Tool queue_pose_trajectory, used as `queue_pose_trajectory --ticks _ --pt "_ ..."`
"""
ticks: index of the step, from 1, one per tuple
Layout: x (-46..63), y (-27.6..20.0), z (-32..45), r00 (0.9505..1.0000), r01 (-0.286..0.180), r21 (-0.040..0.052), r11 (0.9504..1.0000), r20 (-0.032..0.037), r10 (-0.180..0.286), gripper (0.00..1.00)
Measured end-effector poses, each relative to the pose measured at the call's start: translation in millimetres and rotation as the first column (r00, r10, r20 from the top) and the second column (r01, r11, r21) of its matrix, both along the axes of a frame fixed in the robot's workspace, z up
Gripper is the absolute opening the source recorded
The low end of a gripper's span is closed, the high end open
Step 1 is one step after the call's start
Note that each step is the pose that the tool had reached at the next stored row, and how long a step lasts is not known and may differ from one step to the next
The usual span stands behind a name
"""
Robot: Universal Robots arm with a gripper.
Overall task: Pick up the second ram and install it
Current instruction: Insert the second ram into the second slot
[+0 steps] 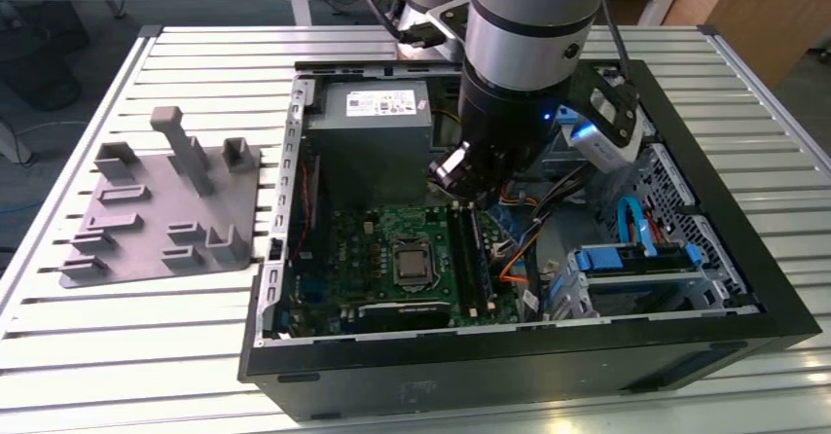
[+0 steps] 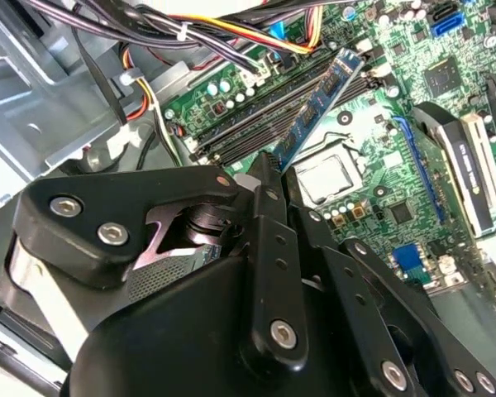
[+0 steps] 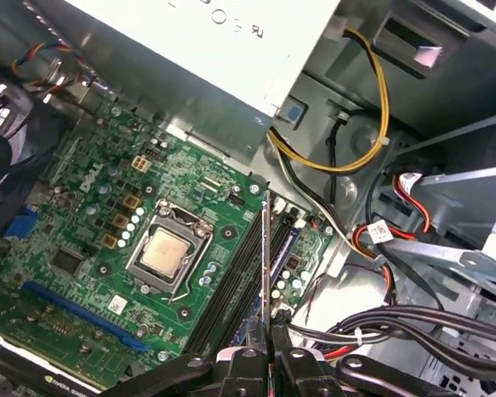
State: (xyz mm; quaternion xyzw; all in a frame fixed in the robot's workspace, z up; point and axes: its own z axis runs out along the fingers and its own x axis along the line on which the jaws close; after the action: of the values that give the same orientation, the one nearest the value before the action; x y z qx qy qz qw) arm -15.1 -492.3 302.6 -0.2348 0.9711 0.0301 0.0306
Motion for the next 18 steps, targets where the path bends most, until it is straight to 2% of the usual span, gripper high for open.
queue_pose_trajectory --ticks 5,10,18 --pt "0.0 0.0 -0.3 0.9993 0.036 0.0000 0.9993 0.0000 -0.036 0.14" --pt "0.0 0.0 -0.8 0.9963 0.086 0.0000 0.9963 0.0000 -0.086 0.14" --pt "0.0 0.0 -1.5 0.9869 0.161 0.0000 0.9869 0.0001 -0.161 0.14"
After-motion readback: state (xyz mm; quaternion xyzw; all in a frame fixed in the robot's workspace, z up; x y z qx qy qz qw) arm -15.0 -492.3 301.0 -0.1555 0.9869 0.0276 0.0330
